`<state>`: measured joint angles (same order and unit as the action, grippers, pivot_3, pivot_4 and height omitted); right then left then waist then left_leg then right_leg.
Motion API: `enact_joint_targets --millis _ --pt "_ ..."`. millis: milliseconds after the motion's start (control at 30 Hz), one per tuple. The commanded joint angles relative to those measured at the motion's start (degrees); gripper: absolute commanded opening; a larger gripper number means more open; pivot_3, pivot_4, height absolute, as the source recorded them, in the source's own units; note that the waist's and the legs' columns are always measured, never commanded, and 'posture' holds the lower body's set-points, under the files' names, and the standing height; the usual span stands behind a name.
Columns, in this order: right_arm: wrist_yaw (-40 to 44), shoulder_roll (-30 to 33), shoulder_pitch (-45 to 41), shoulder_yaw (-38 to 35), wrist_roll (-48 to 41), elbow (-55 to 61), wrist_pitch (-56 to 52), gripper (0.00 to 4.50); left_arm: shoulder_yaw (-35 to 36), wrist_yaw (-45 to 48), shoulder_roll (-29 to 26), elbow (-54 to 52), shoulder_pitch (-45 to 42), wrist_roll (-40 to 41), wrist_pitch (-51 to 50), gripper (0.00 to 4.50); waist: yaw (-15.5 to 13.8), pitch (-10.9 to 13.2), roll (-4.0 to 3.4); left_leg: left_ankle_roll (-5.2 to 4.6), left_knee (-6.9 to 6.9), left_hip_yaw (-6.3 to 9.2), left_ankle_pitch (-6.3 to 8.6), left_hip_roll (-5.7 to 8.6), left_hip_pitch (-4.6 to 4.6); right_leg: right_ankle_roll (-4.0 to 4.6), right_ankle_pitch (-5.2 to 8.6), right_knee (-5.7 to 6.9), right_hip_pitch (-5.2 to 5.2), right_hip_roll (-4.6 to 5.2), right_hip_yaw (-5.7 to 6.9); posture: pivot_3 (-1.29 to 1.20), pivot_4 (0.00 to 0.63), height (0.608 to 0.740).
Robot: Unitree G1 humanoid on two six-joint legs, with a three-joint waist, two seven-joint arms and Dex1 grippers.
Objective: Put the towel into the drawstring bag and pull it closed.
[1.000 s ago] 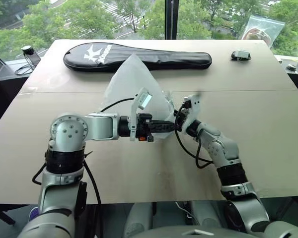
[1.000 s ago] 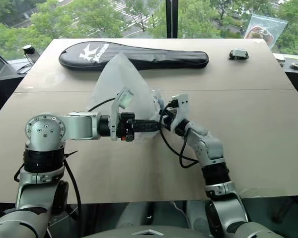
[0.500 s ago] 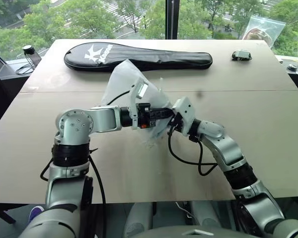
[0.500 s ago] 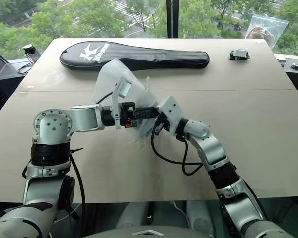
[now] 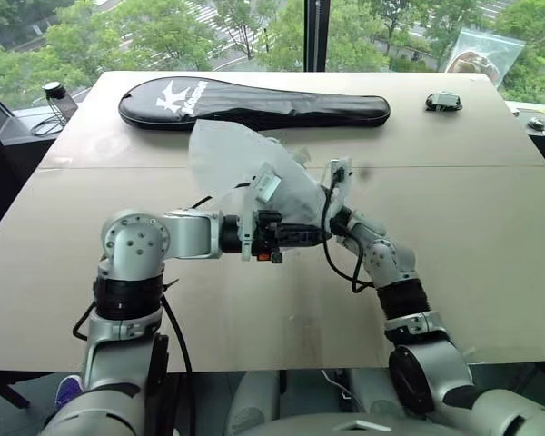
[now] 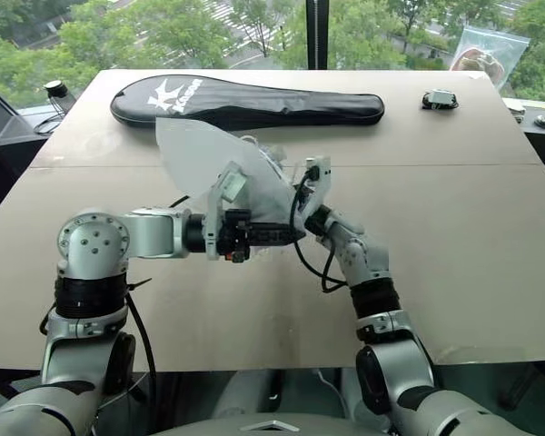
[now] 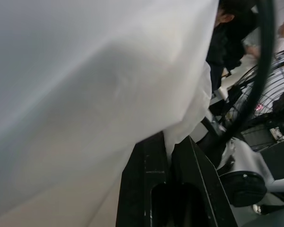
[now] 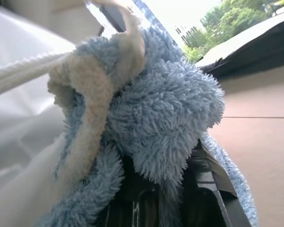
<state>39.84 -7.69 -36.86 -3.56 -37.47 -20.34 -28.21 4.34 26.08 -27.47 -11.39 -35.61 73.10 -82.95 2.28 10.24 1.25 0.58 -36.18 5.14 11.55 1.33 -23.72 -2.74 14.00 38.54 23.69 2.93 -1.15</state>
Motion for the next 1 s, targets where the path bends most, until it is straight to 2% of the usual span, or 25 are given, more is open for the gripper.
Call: enact_joint_targets --millis 33,167,267,367,400,467,500,600,767,1000 --pt "-0.12 -3.52 -3.00 -0.15 -2.96 2.89 -1.22 0.03 -0.39 0.39 -0.26 -2.18 0.36 1.96 -1.23 0.00 0.17 0.00 0.00 0.00 0.00 -0.01 0.00 0.01 0.01 0.00 0.00 0.00 0.00 0.00 -0.03 0.00 0.150 0.740" --pt "-2.17 -0.89 0.28 2.42 -0.53 7.74 -2.66 0.03 3.57 -1.22 0.08 -0.65 -0.18 3.71 0.62 0.00 0.24 0.01 -0.02 0.00 0.01 -0.03 0.00 0.03 0.02 0.00 0.00 0.00 0.02 -0.05 -0.08 0.00 0.150 0.740" --pt "-4.68 4.00 5.21 6.19 5.40 15.08 -2.17 0.03 10.38 -7.11 1.07 7.03 -3.13 12.55 3.26 0.00 -0.02 0.00 0.00 0.00 0.01 0.02 0.00 -0.02 0.01 -0.01 0.01 0.00 0.02 -0.02 -0.04 0.00 0.150 0.740" --pt "-8.58 8.14 7.17 9.44 13.25 18.29 0.98 0.03 11.84 -10.87 -0.17 10.52 -4.10 18.35 4.05 0.00 -0.08 0.00 0.00 -0.01 -0.04 0.04 0.00 0.05 -0.02 -0.03 0.01 -0.01 0.01 0.06 0.00 0.00 0.150 0.740" --pt "-9.73 8.34 7.48 8.97 13.14 18.67 0.10 0.03 11.83 -11.83 -0.51 11.11 -4.18 19.35 4.27 0.00 -0.05 0.00 0.00 -0.01 -0.04 0.03 0.00 0.08 -0.02 -0.03 0.01 -0.01 0.01 0.08 -0.03 0.00 0.150 0.740" --pt "-9.39 9.80 8.25 9.38 12.94 21.03 -1.49 0.86 11.21 -12.90 -1.12 12.08 -4.17 20.96 4.33 0.00 -0.01 0.00 0.00 -0.01 -0.04 0.02 0.00 0.07 -0.01 -0.03 0.01 -0.01 0.02 0.08 -0.05 0.00 0.150 0.740" --pt "-10.43 9.89 8.32 9.20 13.09 22.01 -2.09 1.11 10.74 -12.94 -1.24 12.29 -4.13 20.80 4.33 0.00 0.05 0.00 0.00 -0.01 -0.04 0.01 0.00 0.08 -0.01 -0.03 0.01 0.00 0.02 0.07 -0.05 0.00 0.150 0.740" --pt "-12.43 10.66 8.41 9.87 14.02 24.69 -4.35 2.52 10.22 -13.38 -0.77 13.77 -4.29 20.60 5.19 0.00 0.12 0.00 0.00 0.00 -0.02 0.02 0.00 0.06 0.00 -0.02 0.01 0.01 0.03 0.00 -0.04 0.00 0.150 0.740" --pt "-14.11 13.69 9.41 10.97 15.51 29.61 -8.80 2.52 10.96 -13.30 -1.04 18.07 -5.26 19.68 7.00 0.00 -0.05 0.00 0.00 0.00 -0.02 0.00 0.00 0.07 -0.01 -0.02 0.01 0.00 0.02 0.02 -0.04 0.00 0.150 0.740" --pt "-13.81 19.00 13.62 8.04 11.54 40.28 -15.48 2.52 11.25 -9.88 -3.64 23.51 -6.85 17.77 5.84 0.00 -0.08 0.00 0.00 -0.01 -0.02 -0.02 0.00 0.09 -0.04 -0.02 0.01 -0.02 0.02 0.02 0.02 0.00 0.150 0.740"
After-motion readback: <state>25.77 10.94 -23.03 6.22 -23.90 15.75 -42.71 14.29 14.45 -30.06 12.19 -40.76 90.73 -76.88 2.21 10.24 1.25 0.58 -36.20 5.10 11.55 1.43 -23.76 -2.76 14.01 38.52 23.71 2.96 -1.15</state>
